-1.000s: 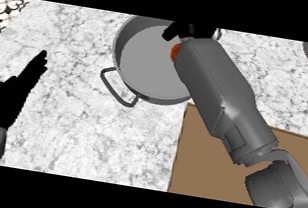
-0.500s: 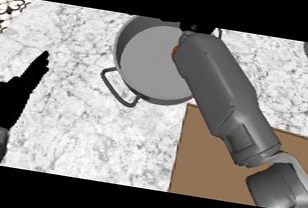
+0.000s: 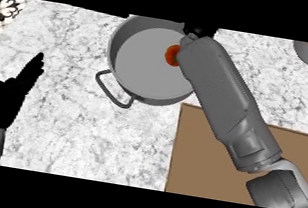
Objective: Pick the tomato from the tray and place it in the pot
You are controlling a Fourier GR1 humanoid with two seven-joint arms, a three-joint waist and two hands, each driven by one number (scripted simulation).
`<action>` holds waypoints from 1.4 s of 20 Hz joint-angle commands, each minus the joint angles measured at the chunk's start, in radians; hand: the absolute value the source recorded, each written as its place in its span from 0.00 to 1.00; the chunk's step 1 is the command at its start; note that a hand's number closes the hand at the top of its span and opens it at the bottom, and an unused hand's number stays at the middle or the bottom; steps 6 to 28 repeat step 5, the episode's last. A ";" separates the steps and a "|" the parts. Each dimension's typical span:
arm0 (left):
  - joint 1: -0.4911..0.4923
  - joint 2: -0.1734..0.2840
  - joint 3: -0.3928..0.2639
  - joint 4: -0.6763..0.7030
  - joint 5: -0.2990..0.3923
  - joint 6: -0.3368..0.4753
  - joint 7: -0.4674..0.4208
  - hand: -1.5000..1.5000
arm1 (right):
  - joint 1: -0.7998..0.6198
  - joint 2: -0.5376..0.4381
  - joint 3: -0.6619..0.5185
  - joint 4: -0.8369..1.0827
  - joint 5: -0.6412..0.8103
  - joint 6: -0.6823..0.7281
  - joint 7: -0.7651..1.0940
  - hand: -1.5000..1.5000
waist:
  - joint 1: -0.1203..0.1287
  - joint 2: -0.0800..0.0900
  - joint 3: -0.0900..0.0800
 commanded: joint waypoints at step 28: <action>0.050 0.005 0.031 -0.041 0.000 0.002 0.015 0.50 | 0.181 0.000 0.195 -0.182 -0.263 -0.085 -0.110 0.00 | -0.048 -0.023 0.000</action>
